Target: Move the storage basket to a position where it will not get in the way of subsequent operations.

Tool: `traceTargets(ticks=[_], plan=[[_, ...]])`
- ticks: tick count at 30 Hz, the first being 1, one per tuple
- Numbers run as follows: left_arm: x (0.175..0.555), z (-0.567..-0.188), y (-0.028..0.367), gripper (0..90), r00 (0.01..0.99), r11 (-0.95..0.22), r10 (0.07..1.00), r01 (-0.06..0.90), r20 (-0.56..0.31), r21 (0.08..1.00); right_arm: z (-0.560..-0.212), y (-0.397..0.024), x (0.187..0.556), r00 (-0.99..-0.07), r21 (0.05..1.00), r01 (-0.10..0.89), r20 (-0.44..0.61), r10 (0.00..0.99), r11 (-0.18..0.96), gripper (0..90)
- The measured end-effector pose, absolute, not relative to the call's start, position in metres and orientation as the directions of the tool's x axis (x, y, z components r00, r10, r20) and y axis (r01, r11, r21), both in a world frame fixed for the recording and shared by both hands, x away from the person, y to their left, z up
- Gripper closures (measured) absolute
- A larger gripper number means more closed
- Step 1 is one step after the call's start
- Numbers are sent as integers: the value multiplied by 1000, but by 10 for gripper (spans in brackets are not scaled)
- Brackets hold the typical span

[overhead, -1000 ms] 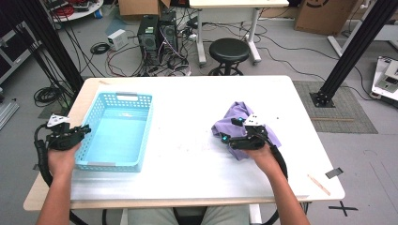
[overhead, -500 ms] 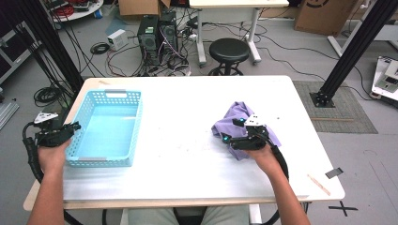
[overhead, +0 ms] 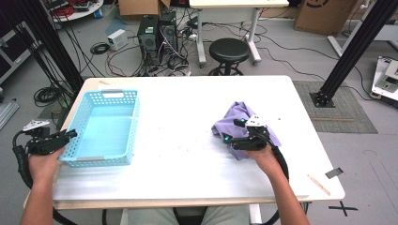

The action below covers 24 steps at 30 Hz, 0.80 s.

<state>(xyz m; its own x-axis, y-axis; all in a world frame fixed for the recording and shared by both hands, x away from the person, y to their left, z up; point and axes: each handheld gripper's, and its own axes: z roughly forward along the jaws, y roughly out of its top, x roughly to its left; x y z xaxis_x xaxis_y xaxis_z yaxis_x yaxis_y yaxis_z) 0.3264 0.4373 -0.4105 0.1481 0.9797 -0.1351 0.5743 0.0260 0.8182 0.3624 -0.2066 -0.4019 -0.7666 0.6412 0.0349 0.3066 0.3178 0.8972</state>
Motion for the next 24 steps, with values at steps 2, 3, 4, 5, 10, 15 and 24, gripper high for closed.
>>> traceTargets(ticks=[2,3,4,5,10,15,24], plan=[[326,-409,434,798,144,5,984,582,-108,813,-402,-205,362,-769,896,306,35,638,320,247],[326,-409,434,810,130,11,986,583,-106,812,-403,-204,362,-768,895,307,33,639,323,247],[327,-409,434,821,119,20,987,582,-109,813,-403,-203,362,-770,896,304,32,637,322,246],[327,-409,436,828,106,38,987,575,-121,818,-402,-203,362,-772,895,307,35,635,323,247],[329,-410,444,841,72,67,989,568,-131,820,-403,-203,362,-772,896,306,37,634,320,247],[330,-410,453,841,37,92,990,559,-135,824,-403,-204,363,-770,895,310,39,637,321,247],[338,-406,463,840,58,67,991,565,-120,822,-402,-202,362,-771,891,310,32,636,331,247]])
